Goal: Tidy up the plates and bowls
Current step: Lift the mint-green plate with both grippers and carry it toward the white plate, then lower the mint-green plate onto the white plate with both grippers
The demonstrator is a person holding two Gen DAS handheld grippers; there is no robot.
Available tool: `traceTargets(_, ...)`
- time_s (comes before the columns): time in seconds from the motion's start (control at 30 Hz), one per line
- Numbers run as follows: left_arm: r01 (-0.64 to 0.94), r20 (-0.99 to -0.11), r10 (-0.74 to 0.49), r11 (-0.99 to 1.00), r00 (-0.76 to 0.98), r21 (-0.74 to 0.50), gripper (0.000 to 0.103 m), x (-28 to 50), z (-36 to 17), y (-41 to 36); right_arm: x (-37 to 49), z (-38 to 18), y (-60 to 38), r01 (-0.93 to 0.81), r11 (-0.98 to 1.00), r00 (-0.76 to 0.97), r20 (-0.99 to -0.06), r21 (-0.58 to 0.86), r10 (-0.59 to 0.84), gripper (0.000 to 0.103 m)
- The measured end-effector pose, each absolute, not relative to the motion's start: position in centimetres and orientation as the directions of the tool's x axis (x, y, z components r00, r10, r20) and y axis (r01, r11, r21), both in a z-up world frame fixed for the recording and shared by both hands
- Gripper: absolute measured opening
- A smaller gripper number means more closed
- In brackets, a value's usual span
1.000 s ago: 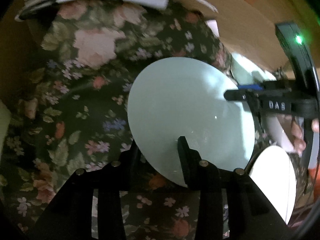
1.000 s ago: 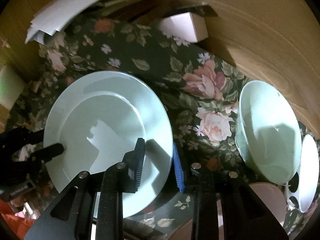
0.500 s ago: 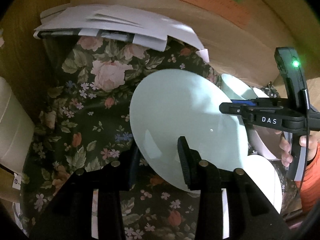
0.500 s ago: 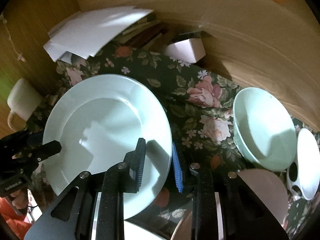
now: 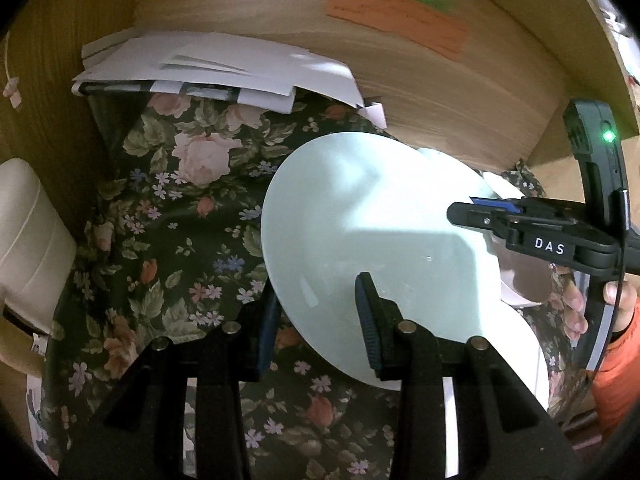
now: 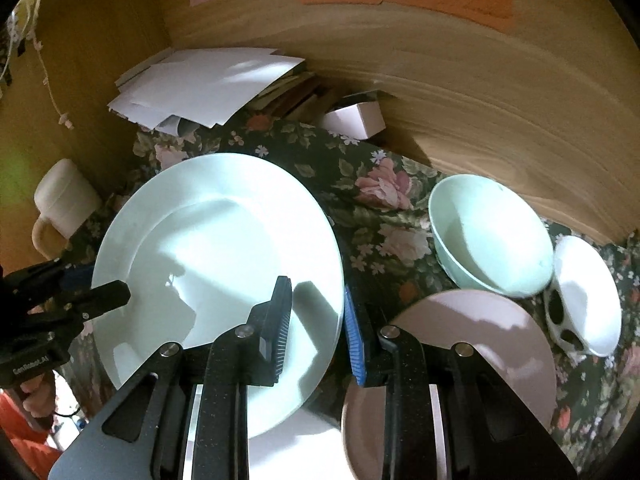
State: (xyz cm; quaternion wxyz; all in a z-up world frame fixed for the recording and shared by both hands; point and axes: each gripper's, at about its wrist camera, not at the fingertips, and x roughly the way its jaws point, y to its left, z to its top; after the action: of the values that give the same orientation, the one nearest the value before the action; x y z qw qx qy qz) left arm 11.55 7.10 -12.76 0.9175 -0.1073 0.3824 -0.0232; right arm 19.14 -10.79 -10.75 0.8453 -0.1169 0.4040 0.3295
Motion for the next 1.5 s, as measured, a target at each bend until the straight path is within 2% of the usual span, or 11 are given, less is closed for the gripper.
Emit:
traceTargets(0.83,0.013,-0.668,-0.140,0.981,0.731,-0.191,0.037,6.1,-11.8,4.0,13.6,-11.7,-14.8,-0.608,0.789,0.479,-0.750,0.091,0.456,0.023)
traceTargets(1.5,0.060,-0.696,-0.173,0.981,0.697,-0.184,0.037,4.1,-13.6,1.5,10.5,-13.6,-18.4,-0.547,0.825,0.481,-0.754,0.141,0.447,0.023)
